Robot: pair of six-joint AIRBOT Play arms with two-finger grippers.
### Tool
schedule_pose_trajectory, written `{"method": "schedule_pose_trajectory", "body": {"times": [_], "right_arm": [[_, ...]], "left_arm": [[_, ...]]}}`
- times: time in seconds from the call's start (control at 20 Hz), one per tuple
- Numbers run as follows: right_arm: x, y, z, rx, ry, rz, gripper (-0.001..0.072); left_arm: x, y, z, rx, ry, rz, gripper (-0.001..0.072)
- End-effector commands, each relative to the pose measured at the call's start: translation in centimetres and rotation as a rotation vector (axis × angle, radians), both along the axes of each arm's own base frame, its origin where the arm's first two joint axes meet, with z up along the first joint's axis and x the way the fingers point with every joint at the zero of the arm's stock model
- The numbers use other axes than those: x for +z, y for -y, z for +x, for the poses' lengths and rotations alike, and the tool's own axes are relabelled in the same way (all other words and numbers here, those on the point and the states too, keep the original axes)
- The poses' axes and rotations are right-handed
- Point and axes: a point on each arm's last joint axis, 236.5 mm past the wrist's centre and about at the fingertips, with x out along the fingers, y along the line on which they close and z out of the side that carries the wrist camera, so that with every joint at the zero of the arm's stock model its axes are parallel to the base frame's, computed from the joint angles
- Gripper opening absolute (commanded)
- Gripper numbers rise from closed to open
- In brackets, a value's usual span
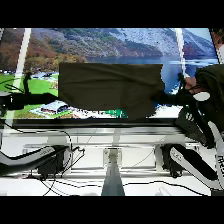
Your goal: Fold the clothes and pants, and hang the long-sleeved shirts on hangers.
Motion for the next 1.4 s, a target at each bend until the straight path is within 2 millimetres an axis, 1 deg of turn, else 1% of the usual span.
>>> {"method": "schedule_pose_trajectory", "body": {"times": [0.0,0.05,0.1,0.15,0.2,0.25,0.3,0.35,0.4,0.5,0.6,0.75,0.85,1.0,1.05,1.1,1.15,1.2,1.3,1.35], "right_arm": [[5.7,1.7,6.5,-0.170,0.199,0.028,0.0009],[7.0,2.4,8.1,-0.207,0.259,-0.007,0.0009],[8.3,3.0,9.9,-0.249,0.324,-0.047,0.0009],[9.1,3.3,11.4,-0.279,0.370,-0.076,0.0009],[9.6,3.2,12.8,-0.299,0.401,-0.097,0.0008],[9.5,3.0,14.0,-0.311,0.410,-0.106,0.0008],[8.8,2.6,15.2,-0.316,0.396,-0.105,0.0008],[7.7,2.2,16.2,-0.318,0.365,-0.093,0.0008],[6.7,1.9,17.2,-0.314,0.343,-0.091,0.0009],[5.1,1.8,19.3,-0.314,0.315,-0.092,0.0009],[4.3,2.3,21.2,-0.327,0.312,-0.098,0.0009],[3.3,3.7,23.7,-0.407,0.310,-0.102,0.0009],[2.4,4.6,24.7,-0.441,0.316,-0.123,0.0009],[1.2,5.2,25.0,-0.460,0.306,-0.142,0.0010],[1.0,5.1,25.0,-0.450,0.308,-0.153,0.0052],[0.9,4.9,24.8,-0.427,0.308,-0.167,0.0295],[0.7,4.6,24.5,-0.401,0.304,-0.174,0.0666],[0.5,4.2,24.2,-0.377,0.293,-0.173,0.0697],[0.0,3.6,23.6,-0.330,0.270,-0.172,0.0695],[-0.2,3.6,23.4,-0.318,0.264,-0.174,0.0696]], "left_arm": [[4.8,-0.4,5.1,0.117,0.141,-0.082,0.0012],[5.3,-0.8,6.3,0.143,0.165,-0.057,0.0011],[5.4,-1.3,7.8,0.181,0.182,-0.011,0.0011],[5.4,-1.5,9.2,0.215,0.204,0.030,0.0010],[5.5,-1.7,10.7,0.257,0.229,0.071,0.0010],[5.6,-2.0,12.3,0.316,0.255,0.115,0.0010],[5.7,-2.6,13.6,0.380,0.281,0.153,0.0011],[5.9,-3.0,14.9,0.444,0.306,0.186,0.0011],[6.1,-3.1,16.0,0.478,0.322,0.202,0.0011],[6.0,-2.3,17.9,0.492,0.337,0.207,0.0010],[5.4,-1.3,20.0,0.467,0.337,0.203,0.0011],[3.7,-0.9,22.8,0.479,0.304,0.171,0.0011],[2.8,-0.4,23.8,0.474,0.288,0.158,0.0011],[2.0,1.1,24.2,0.445,0.283,0.156,0.0012],[1.8,1.3,24.2,0.440,0.279,0.155,0.0025],[1.8,1.4,24.2,0.438,0.279,0.156,0.0132],[1.9,1.4,24.2,0.437,0.282,0.157,0.0406],[2.1,1.1,24.2,0.439,0.284,0.157,0.0720],[2.9,0.1,23.7,0.427,0.282,0.152,0.0709],[3.1,-0.8,23.2,0.410,0.282,0.174,0.0708]]}}
